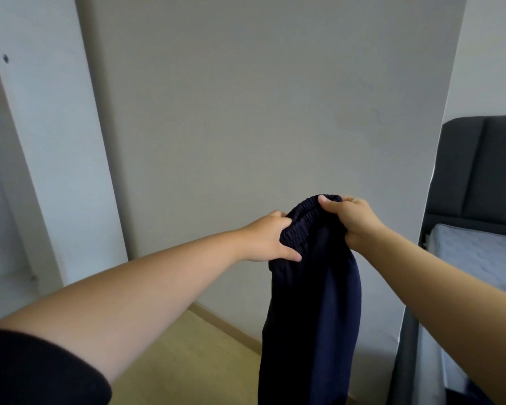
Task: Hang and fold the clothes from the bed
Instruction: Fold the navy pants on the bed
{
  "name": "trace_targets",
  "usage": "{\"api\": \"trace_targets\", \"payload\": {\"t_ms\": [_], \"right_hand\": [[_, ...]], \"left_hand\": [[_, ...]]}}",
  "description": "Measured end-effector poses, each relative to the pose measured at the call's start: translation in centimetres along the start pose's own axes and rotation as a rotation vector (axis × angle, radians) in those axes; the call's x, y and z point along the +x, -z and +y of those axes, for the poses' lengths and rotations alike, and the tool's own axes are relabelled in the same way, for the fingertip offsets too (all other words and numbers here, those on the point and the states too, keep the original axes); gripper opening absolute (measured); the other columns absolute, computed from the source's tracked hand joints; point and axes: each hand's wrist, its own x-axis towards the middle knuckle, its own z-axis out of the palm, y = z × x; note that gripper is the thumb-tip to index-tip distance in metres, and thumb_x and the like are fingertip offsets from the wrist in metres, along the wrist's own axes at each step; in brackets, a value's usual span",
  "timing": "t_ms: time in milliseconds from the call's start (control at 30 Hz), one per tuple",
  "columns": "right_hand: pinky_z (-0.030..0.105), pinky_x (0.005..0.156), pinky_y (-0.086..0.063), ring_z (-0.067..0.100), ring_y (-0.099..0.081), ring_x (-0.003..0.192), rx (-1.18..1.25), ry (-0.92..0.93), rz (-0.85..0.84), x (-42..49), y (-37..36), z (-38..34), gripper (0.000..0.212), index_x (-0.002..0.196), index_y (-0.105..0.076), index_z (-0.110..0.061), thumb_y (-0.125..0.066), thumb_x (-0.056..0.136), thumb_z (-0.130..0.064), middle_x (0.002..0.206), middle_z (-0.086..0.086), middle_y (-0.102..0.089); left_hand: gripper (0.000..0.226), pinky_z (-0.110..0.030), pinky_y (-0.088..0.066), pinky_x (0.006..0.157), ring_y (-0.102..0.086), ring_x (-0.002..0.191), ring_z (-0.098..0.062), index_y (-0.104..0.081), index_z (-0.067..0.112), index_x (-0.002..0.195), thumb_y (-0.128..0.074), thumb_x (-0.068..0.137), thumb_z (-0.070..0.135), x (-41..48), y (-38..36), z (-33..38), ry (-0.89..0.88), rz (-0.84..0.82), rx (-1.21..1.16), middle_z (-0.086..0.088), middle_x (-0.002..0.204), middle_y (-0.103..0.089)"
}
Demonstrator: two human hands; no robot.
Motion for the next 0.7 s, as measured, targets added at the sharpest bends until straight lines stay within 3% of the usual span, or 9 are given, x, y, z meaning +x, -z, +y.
{"api": "trace_targets", "payload": {"t_ms": [133,200,333,433,533,600,667,700], "right_hand": [[0.029,0.065,-0.055,0.018,-0.066,0.07,-0.299,0.067,-0.163,-0.5,1.5,0.8,0.015,0.083,-0.066,-0.009,-0.06,0.093,-0.018,0.079,0.008,-0.068],[0.026,0.066,-0.051,0.014,-0.063,0.072,-0.397,0.109,-0.21,-0.6,2.0,0.8,0.016,0.084,-0.066,-0.013,-0.058,0.094,-0.022,0.079,0.005,-0.065],[0.025,0.067,-0.055,0.017,-0.069,0.083,-0.212,0.0,-0.363,-0.5,2.7,0.4,0.019,0.093,-0.068,-0.011,-0.065,0.082,-0.027,0.092,0.008,-0.071],[0.028,0.073,-0.057,0.022,-0.07,0.092,-0.05,-0.082,-0.468,-0.5,3.3,0.1,0.028,0.101,-0.068,-0.004,-0.064,0.075,-0.013,0.101,0.011,-0.072],[0.03,0.076,-0.055,0.024,-0.065,0.085,-0.118,-0.027,-0.354,-0.3,3.2,0.5,0.021,0.097,-0.066,0.0,-0.064,0.079,-0.009,0.092,0.012,-0.069],[0.026,0.066,-0.051,0.021,-0.063,0.075,-0.199,0.025,-0.26,-0.4,2.5,0.7,0.007,0.091,-0.067,-0.006,-0.062,0.087,-0.008,0.083,0.008,-0.068],[0.021,0.051,-0.049,0.016,-0.062,0.061,-0.18,0.053,-0.168,-0.5,1.9,0.8,0.008,0.082,-0.064,-0.012,-0.064,0.088,-0.007,0.07,0.003,-0.068],[0.02,0.047,-0.047,0.014,-0.063,0.055,-0.154,0.069,-0.113,-0.3,1.6,0.9,0.011,0.081,-0.06,-0.013,-0.066,0.086,-0.006,0.066,0.002,-0.068]], "left_hand": [[0.012,-0.022,-0.042,0.067,-0.056,0.081,-0.012,-0.062,0.018,0.084,-0.071,0.083,0.026,0.0,1.5,-0.4,0.031,-0.083,-0.007,0.006,0.083,-0.06],[0.015,-0.02,-0.043,0.064,-0.056,0.074,-0.009,-0.061,0.021,0.073,-0.068,0.086,0.024,0.0,2.7,-0.8,0.079,-0.091,-0.09,0.01,0.074,-0.061],[0.016,-0.02,-0.047,0.074,-0.061,0.076,-0.008,-0.066,0.021,0.075,-0.063,0.091,0.019,0.0,3.8,-1.0,0.118,-0.072,-0.314,0.005,0.082,-0.067],[0.02,-0.013,-0.048,0.064,-0.061,0.068,-0.005,-0.065,0.018,0.074,-0.059,0.093,0.016,0.0,4.2,-1.5,0.142,-0.06,-0.425,0.008,0.073,-0.066],[0.021,-0.013,-0.046,0.064,-0.059,0.067,-0.005,-0.064,0.02,0.073,-0.059,0.093,0.018,0.0,4.6,-1.8,0.129,-0.074,-0.295,0.009,0.073,-0.065],[0.016,-0.019,-0.043,0.065,-0.056,0.07,-0.009,-0.065,0.015,0.076,-0.061,0.091,0.019,0.1,4.8,-1.8,0.105,-0.082,-0.085,0.006,0.075,-0.062],[0.005,-0.025,-0.043,0.07,-0.056,0.079,-0.013,-0.062,0.012,0.087,-0.064,0.089,0.017,0.4,5.0,-1.7,0.089,-0.051,0.025,0.001,0.085,-0.063],[0.012,-0.026,-0.044,0.074,-0.056,0.085,-0.012,-0.057,0.015,0.095,-0.066,0.087,0.015,0.4,5.0,-1.6,0.082,-0.031,0.032,0.0,0.096,-0.064]]}}
